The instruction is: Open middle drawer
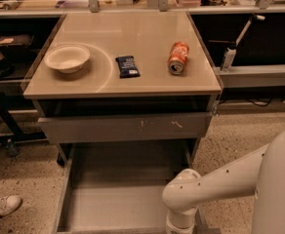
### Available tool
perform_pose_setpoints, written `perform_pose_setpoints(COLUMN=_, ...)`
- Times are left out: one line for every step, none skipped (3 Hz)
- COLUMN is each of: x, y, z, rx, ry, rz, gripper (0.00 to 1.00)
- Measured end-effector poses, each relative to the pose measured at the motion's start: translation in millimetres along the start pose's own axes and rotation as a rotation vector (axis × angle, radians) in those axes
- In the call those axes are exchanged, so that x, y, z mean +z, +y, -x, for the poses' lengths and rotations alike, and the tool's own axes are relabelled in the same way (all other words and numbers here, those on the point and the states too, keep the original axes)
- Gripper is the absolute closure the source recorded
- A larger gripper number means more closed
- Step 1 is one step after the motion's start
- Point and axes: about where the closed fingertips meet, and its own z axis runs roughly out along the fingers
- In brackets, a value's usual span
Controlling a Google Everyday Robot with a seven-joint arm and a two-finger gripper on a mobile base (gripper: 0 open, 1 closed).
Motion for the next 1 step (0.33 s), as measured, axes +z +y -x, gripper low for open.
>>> perform_pose_setpoints(x=0.0, y=0.0, z=0.0, rx=0.0, ry=0.0, rz=0.0, gripper=0.0)
